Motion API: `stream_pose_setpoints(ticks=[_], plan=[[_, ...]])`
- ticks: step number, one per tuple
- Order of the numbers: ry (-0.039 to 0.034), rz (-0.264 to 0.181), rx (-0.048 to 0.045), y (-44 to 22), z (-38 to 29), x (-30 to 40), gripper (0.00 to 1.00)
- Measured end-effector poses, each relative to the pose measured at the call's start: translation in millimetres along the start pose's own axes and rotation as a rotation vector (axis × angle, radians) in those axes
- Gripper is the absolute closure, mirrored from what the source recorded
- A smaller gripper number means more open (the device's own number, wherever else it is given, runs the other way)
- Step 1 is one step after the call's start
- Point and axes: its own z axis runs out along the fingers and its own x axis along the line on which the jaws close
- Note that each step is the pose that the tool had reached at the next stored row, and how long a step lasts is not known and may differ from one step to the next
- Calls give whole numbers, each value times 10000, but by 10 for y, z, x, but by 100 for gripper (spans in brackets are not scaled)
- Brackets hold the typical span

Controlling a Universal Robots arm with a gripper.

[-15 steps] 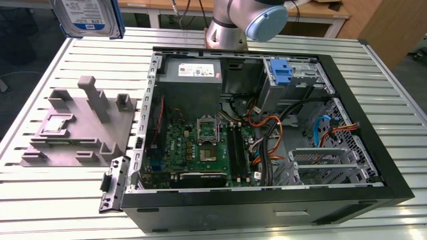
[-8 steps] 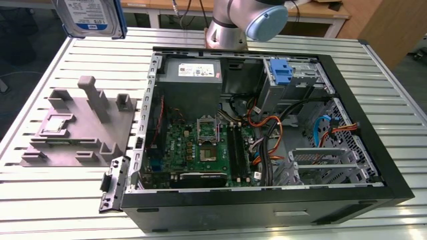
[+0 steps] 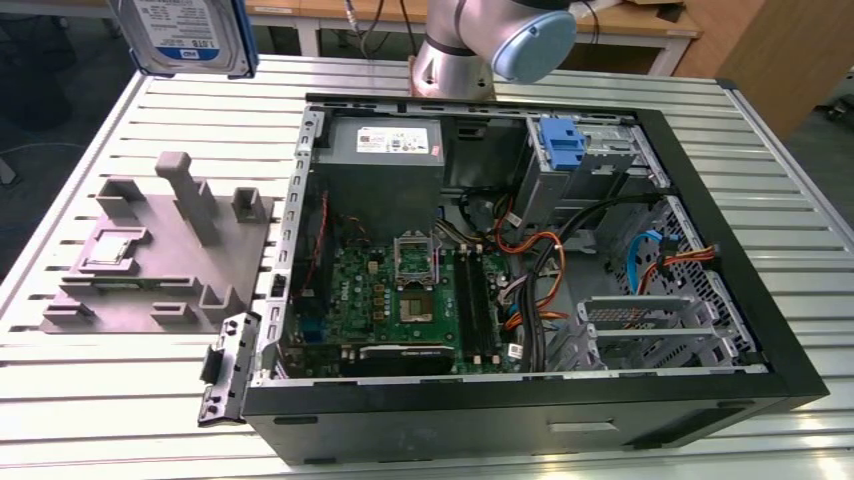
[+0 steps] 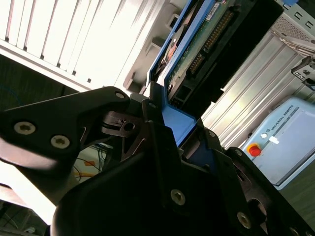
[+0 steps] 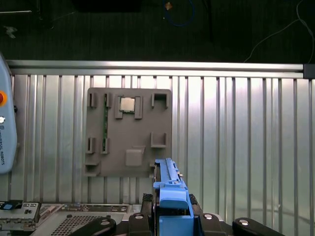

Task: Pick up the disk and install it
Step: 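Pick up the disk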

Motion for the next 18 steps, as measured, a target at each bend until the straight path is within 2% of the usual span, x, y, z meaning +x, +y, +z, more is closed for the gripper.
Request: stream_pose_setpoints(ticks=[18], plan=[[0, 1, 0, -129, -2, -1, 64]])
